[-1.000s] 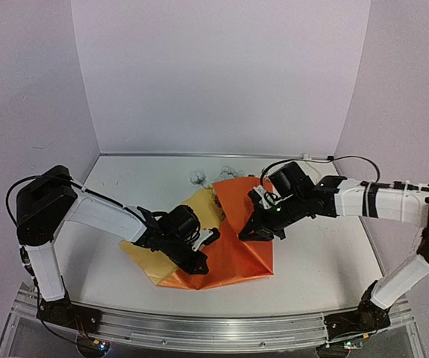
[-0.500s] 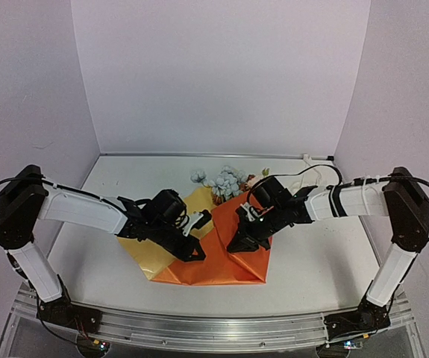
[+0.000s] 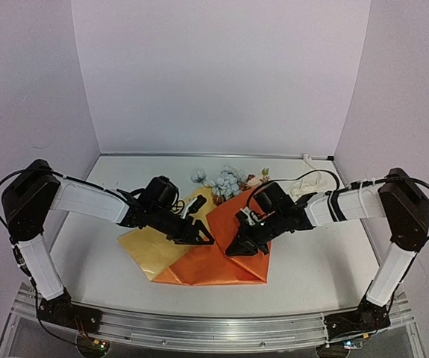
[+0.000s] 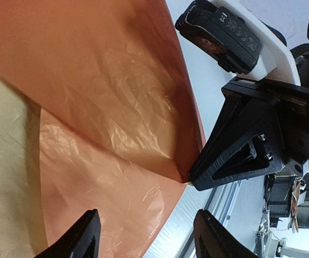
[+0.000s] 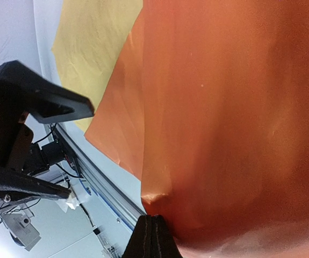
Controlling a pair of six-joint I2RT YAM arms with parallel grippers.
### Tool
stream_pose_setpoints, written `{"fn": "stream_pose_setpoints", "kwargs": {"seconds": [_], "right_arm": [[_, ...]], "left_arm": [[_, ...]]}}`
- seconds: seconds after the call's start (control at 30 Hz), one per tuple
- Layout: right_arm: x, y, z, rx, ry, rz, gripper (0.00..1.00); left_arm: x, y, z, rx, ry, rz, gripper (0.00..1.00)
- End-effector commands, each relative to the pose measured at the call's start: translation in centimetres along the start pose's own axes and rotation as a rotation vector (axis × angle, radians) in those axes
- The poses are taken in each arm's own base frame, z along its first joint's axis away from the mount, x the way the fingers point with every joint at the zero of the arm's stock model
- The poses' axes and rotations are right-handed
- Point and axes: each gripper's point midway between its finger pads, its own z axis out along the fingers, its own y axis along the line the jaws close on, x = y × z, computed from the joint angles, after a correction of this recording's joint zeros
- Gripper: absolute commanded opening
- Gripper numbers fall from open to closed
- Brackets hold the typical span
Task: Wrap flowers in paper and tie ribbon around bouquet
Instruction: Pass from the right arm to the left
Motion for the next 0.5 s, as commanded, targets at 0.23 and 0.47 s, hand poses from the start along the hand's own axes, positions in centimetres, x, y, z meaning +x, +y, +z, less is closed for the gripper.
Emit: {"fn": "stream_pose_setpoints", "kwargs": {"seconds": [0.23,0.47], "right_arm": [[1.2,3.0,-1.9,-0.105,0.01,-0.066,0.0],[1.6,2.8,-1.7,-0.109,0.032,-0.051,0.0]], "left_arm": [[-4.5,-1.6,1.7,0.135,-0.075,-0.046,0.68],[-5.6,-0.9,2.7,0.143,-0.102,-0.074,0.59]]}}
